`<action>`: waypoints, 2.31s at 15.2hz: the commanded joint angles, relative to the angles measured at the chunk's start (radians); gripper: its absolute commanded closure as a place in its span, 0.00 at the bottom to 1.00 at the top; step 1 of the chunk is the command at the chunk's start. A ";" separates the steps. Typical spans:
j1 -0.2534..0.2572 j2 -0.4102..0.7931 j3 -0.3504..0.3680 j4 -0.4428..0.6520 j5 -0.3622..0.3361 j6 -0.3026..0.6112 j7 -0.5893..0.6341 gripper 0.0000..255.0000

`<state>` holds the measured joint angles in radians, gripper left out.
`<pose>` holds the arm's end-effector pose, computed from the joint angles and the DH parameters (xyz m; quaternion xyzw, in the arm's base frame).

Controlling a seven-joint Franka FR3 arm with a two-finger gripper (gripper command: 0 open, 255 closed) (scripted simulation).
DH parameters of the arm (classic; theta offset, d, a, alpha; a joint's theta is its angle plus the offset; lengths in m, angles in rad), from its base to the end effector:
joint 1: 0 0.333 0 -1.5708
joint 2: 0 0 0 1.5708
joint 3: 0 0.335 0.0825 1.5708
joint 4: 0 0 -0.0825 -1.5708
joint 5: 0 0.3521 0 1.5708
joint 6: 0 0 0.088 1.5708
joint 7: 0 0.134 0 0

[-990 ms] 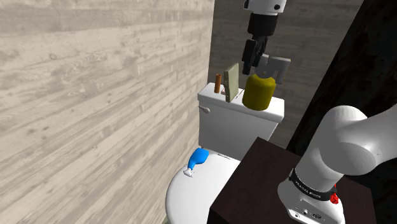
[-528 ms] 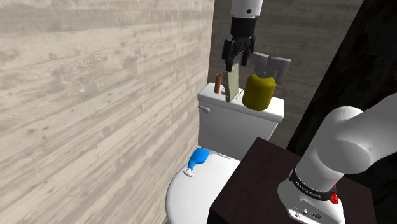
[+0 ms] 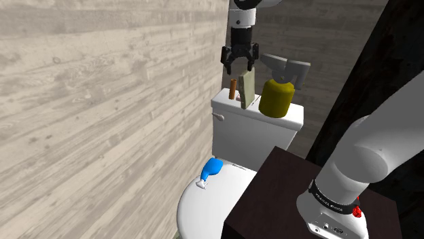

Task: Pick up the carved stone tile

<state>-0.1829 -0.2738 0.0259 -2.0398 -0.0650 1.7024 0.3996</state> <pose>0.4233 -0.0739 0.5514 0.9617 -0.2699 -0.0273 0.0391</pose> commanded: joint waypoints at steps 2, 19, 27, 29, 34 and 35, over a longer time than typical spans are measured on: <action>-0.033 0.108 -0.011 0.093 -0.011 -0.007 0.106 0.00; -0.180 0.527 -0.155 0.471 -0.002 -0.056 0.510 0.00; -0.180 0.534 -0.154 0.406 -0.002 0.015 0.516 1.00; -0.180 0.536 -0.154 0.409 -0.002 0.014 0.516 1.00; -0.180 0.537 -0.154 0.409 -0.001 0.014 0.516 1.00; -0.180 0.536 -0.154 0.409 -0.001 0.014 0.516 1.00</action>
<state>-0.3629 0.2611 -0.1280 -1.6302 -0.0666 1.7162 0.9163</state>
